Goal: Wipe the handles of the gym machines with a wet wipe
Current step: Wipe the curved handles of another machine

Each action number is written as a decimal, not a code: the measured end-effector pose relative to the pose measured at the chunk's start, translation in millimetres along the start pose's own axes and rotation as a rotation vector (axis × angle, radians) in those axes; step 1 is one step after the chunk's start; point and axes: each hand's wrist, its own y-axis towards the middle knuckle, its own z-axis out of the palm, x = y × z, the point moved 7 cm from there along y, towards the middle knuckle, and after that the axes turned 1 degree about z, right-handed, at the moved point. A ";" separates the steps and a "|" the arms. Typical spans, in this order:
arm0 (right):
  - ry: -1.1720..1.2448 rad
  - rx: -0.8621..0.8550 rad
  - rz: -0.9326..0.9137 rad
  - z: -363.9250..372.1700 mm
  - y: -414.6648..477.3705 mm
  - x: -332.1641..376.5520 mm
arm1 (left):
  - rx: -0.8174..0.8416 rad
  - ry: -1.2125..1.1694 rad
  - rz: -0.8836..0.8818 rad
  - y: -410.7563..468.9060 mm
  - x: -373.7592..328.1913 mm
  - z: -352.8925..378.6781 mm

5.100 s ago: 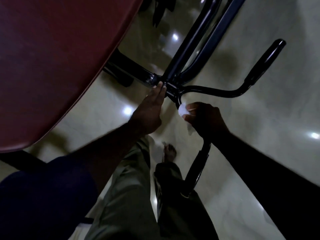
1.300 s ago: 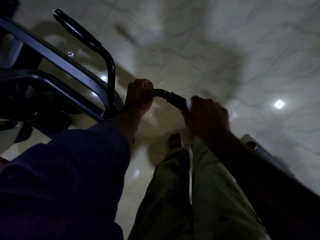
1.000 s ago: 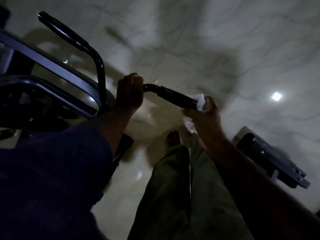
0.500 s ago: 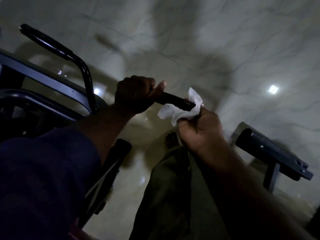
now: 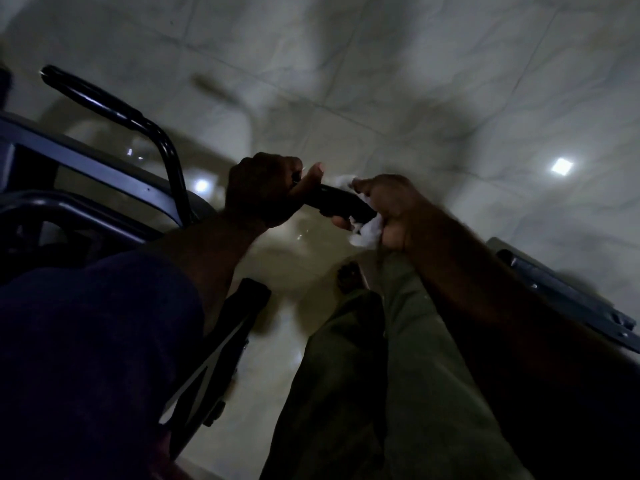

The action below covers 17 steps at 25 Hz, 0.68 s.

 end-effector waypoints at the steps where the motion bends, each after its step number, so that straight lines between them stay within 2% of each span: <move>1: -0.084 -0.002 0.006 -1.1 4.4 5.3 | 0.012 -0.003 -0.001 0.4 0.4 0.3; 2: -0.146 -0.019 -0.048 -4.1 3.5 9.9 | 0.017 -0.006 0.000 0.5 0.0 -0.6; 3: -0.109 -0.077 -0.153 -12.8 5.7 15.3 | 0.016 -0.009 0.002 0.7 -0.9 -1.8; 6: 0.317 -0.380 -0.424 -69.5 0.2 15.4 | 0.017 -0.014 -0.007 0.3 -2.6 -3.3; 8: 0.503 -0.436 -0.477 -92.6 2.4 1.6 | 0.019 -0.012 -0.015 0.3 -0.7 -2.4; 10: 0.381 -0.393 -0.531 -83.4 0.4 -5.6 | 0.028 -0.014 -0.015 0.0 -1.3 -2.4; 11: 0.234 -0.384 -0.529 -65.7 -4.0 -8.5 | 0.038 -0.013 -0.010 -0.3 -2.7 -1.8; 12: 0.056 -0.424 -0.545 -53.1 -6.5 -13.3 | 0.045 -0.014 -0.008 -0.1 -3.8 -1.7; 13: -0.019 -0.467 -0.602 -42.0 -11.1 -16.5 | 0.050 -0.015 -0.014 -0.1 -4.0 -2.4; 14: -0.088 -0.554 -0.676 -36.6 -18.6 -18.8 | 0.054 -0.013 -0.024 0.5 -2.9 -2.3; 15: -0.083 -0.566 -0.749 -28.0 -28.9 -21.3 | 0.063 -0.008 -0.032 0.4 -1.6 -1.7; 17: -0.125 -0.591 -0.755 -14.5 -46.1 -34.5 | 0.079 -0.013 -0.032 0.8 -0.6 -0.1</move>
